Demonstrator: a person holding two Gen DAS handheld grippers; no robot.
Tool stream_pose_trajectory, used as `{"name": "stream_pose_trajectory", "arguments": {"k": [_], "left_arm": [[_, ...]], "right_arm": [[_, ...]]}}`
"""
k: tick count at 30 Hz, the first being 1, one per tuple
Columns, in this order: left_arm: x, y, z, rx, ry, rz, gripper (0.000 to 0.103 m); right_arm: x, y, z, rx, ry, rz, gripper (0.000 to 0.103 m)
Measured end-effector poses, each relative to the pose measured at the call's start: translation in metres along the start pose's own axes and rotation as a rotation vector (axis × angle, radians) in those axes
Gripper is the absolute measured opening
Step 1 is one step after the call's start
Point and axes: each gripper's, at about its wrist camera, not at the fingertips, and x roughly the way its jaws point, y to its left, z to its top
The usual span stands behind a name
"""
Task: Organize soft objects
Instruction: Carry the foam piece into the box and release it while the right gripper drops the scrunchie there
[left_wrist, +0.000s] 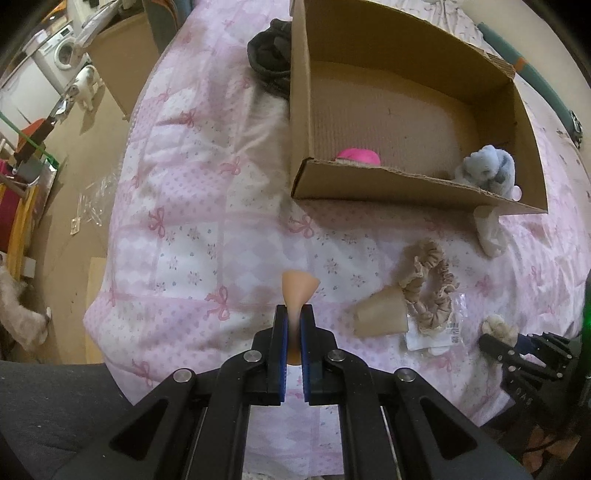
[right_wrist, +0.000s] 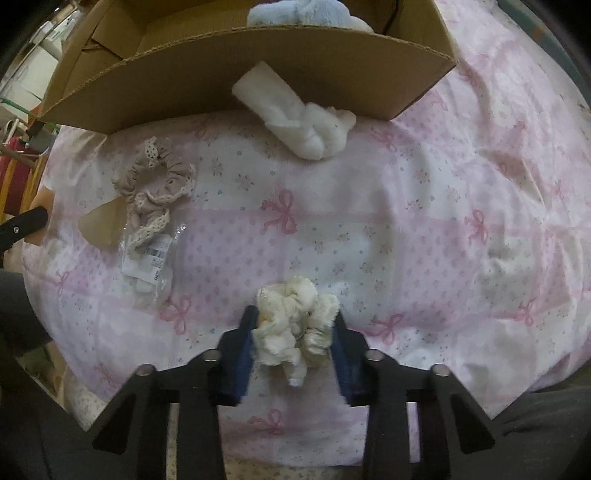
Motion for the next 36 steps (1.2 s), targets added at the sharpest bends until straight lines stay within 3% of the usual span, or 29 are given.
{"name": "stream_pose_trajectory", "arguments": {"k": [2, 7, 13, 17, 26, 31, 36], "left_arm": [[-0.001, 0.001, 0.001, -0.006, -0.006, 0.003, 0.006], [-0.003, 0.004, 0.001, -0.027, -0.021, 0.013, 0.006], [-0.02, 0.008, 0.003, -0.058, -0.101, -0.026, 0.006], [-0.042, 0.006, 0.004, -0.054, -0.2, -0.059, 0.006], [-0.084, -0.005, 0.018, -0.023, -0.337, -0.156, 0.006], [-0.092, -0.022, 0.037, 0.04, -0.339, -0.172, 0.006], [-0.083, -0.036, 0.068, 0.08, -0.325, -0.147, 0.006]], "right_arm": [[-0.006, -0.001, 0.004, 0.006, -0.025, 0.021, 0.022], [-0.035, -0.011, 0.013, 0.05, -0.149, 0.103, 0.02], [-0.102, -0.028, 0.014, 0.113, -0.466, 0.335, 0.02], [-0.125, -0.03, 0.013, 0.123, -0.583, 0.384, 0.02], [-0.134, -0.045, 0.009, 0.127, -0.611, 0.416, 0.02], [-0.138, -0.049, 0.022, 0.111, -0.609, 0.444, 0.02], [-0.137, -0.041, 0.051, 0.051, -0.611, 0.395, 0.02]]}}
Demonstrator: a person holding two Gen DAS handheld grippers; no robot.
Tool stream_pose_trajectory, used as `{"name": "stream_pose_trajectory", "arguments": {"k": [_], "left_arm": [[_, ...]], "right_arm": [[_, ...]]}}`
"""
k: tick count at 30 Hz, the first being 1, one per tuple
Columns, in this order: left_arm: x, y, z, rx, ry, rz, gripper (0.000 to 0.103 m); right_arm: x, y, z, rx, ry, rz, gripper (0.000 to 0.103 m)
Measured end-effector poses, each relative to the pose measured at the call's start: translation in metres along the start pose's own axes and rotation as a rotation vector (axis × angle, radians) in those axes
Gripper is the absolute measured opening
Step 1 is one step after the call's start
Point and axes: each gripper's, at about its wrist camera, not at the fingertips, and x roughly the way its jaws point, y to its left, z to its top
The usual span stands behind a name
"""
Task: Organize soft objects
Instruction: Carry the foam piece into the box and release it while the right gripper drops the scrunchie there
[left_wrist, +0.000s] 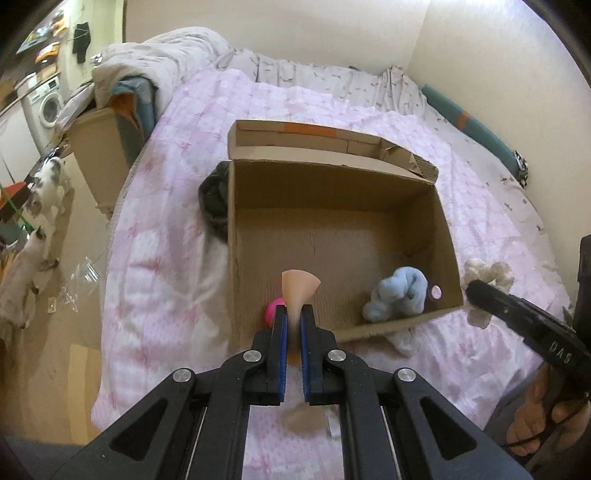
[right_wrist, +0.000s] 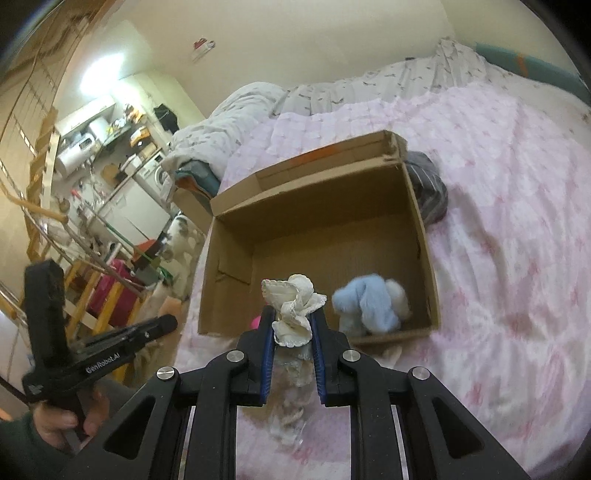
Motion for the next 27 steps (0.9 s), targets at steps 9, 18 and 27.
{"name": "stream_pose_trajectory", "arguments": {"k": [9, 18, 27], "left_arm": [[0.046, -0.005, 0.017, 0.044, 0.025, 0.028, 0.006], [0.065, 0.008, 0.007, -0.02, 0.036, 0.042, 0.006], [0.071, 0.005, 0.003, 0.009, 0.043, 0.06, 0.006]], "right_arm": [[0.056, -0.006, 0.02, -0.03, 0.074, -0.002, 0.02], [0.083, -0.015, 0.004, -0.015, 0.142, -0.034, 0.02], [0.096, -0.012, 0.002, -0.026, 0.16, -0.054, 0.02]]}}
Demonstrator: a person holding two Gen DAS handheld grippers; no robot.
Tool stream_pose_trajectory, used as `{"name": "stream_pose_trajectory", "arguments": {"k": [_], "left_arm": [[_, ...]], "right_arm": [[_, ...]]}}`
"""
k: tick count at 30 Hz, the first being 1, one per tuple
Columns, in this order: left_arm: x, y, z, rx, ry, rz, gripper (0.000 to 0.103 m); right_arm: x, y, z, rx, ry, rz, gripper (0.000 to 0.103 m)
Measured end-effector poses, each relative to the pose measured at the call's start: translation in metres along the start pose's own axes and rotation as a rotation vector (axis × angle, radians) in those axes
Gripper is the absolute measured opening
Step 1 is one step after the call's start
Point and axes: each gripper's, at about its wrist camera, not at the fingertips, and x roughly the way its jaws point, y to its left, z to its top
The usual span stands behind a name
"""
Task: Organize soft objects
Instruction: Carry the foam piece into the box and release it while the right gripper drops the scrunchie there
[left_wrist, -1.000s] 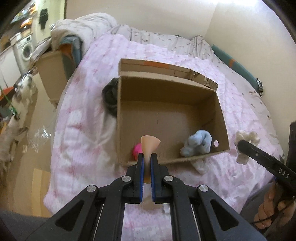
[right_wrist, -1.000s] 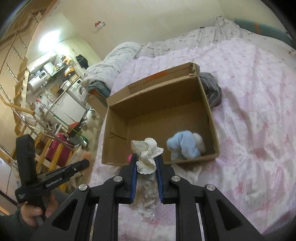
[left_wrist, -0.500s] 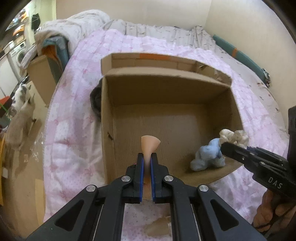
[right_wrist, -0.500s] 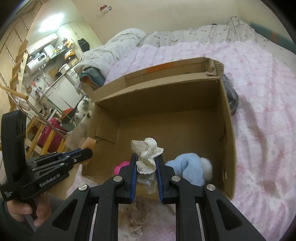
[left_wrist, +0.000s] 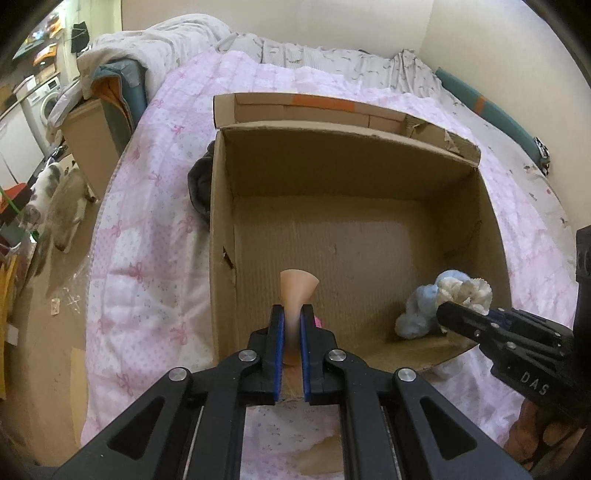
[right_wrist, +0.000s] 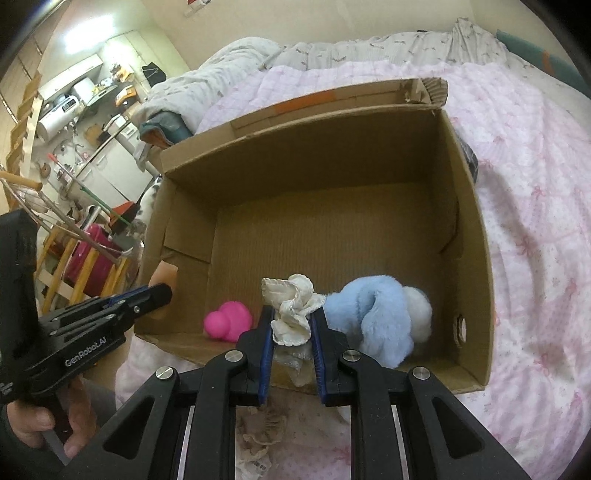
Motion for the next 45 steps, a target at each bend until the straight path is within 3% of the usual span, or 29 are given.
{"name": "stream_pose_trajectory", "arguments": {"k": [13, 21, 29, 31, 33, 35, 38, 40, 43, 45], "left_arm": [[0.006, -0.009, -0.002, 0.031, 0.023, 0.001, 0.007], [0.006, -0.01, -0.003, 0.035, 0.021, 0.017, 0.018], [0.006, -0.011, -0.003, 0.04, 0.029, 0.018, 0.021], [0.006, -0.011, -0.002, 0.036, 0.027, 0.015, 0.027], [0.004, -0.011, -0.002, 0.036, 0.019, 0.021, 0.039], [0.002, -0.012, -0.002, 0.039, 0.006, 0.035, 0.057], [-0.002, -0.011, -0.001, 0.035, -0.013, 0.039, 0.061], [-0.003, -0.01, -0.001, 0.029, -0.015, 0.035, 0.062], [-0.003, -0.008, 0.0, 0.021, -0.012, 0.034, 0.062], [-0.004, -0.008, 0.0, 0.023, -0.017, 0.036, 0.062]], "right_arm": [[0.01, 0.004, -0.001, -0.02, 0.019, -0.03, 0.021], [0.008, 0.001, -0.002, -0.004, 0.013, -0.022, 0.022], [0.002, -0.001, -0.002, 0.002, -0.013, -0.013, 0.032], [0.0, -0.001, -0.001, -0.002, -0.019, -0.003, 0.034], [0.0, -0.001, -0.001, 0.002, -0.022, -0.002, 0.041], [-0.003, -0.001, -0.001, 0.007, -0.039, 0.0, 0.056], [-0.006, -0.001, 0.002, 0.019, -0.053, 0.018, 0.068], [-0.008, -0.005, 0.002, 0.042, -0.059, 0.038, 0.083], [-0.009, -0.008, 0.003, 0.066, -0.065, 0.057, 0.097], [-0.011, -0.009, 0.003, 0.069, -0.073, 0.048, 0.1]]}}
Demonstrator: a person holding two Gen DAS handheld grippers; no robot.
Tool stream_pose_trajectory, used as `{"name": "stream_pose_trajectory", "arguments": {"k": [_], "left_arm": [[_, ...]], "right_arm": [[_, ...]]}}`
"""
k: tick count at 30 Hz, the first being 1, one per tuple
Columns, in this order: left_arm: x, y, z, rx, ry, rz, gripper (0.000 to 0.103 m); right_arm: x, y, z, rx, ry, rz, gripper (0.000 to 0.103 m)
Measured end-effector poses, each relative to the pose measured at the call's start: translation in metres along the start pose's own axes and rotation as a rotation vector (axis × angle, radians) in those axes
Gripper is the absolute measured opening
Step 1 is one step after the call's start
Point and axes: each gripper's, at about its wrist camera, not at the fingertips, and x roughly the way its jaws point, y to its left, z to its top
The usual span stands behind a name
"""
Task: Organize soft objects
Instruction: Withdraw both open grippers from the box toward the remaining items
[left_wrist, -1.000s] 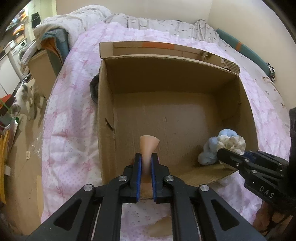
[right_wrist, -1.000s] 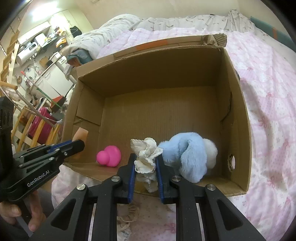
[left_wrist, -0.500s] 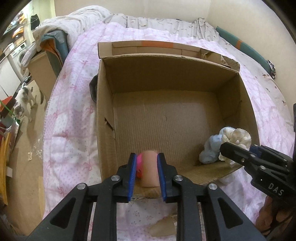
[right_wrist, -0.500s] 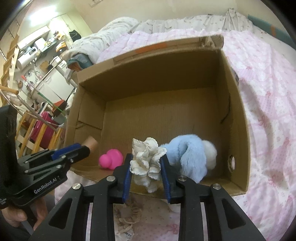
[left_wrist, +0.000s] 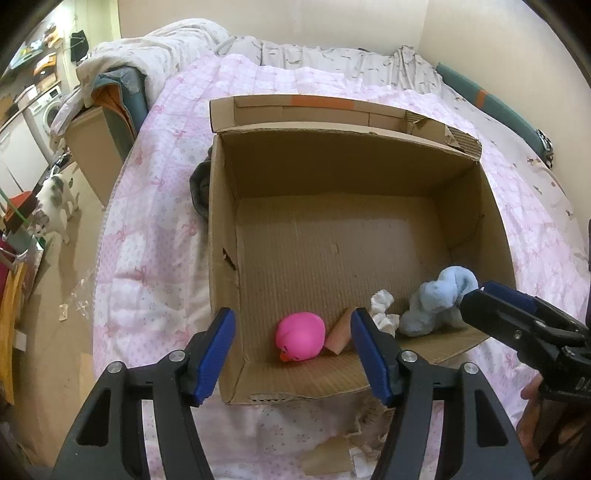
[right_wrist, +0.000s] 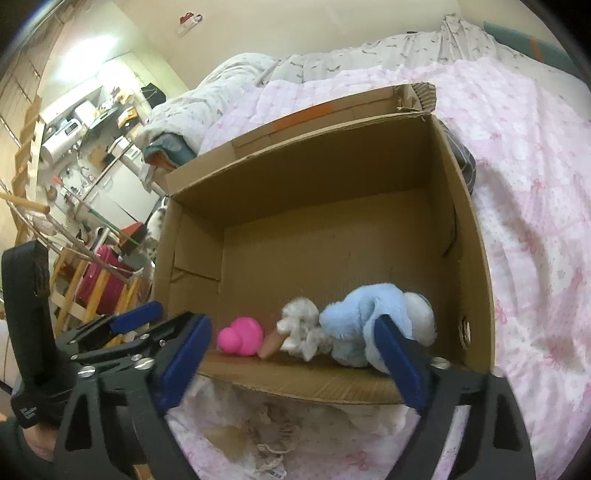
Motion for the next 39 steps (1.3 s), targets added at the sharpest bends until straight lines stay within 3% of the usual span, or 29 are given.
{"name": "stream_pose_trajectory", "arguments": {"k": [12, 16, 22, 28, 39], "left_arm": [[-0.044, 0.014, -0.01, -0.024, -0.057, 0.004, 0.062], [-0.054, 0.018, -0.027, -0.05, -0.036, -0.004, 0.062], [-0.069, 0.008, -0.053, -0.006, -0.034, -0.001, 0.062], [-0.071, 0.009, -0.063, -0.01, -0.028, 0.018, 0.062], [-0.057, 0.041, -0.061, -0.15, 0.021, 0.048, 0.062]], "right_arm": [[-0.034, -0.003, -0.006, 0.03, 0.009, -0.017, 0.1], [-0.047, 0.001, -0.02, 0.035, 0.04, -0.013, 0.1], [-0.057, 0.013, -0.044, 0.001, 0.088, -0.008, 0.1], [-0.056, 0.005, -0.065, 0.057, 0.127, -0.026, 0.1], [-0.047, -0.009, -0.072, 0.121, 0.164, -0.054, 0.1]]}}
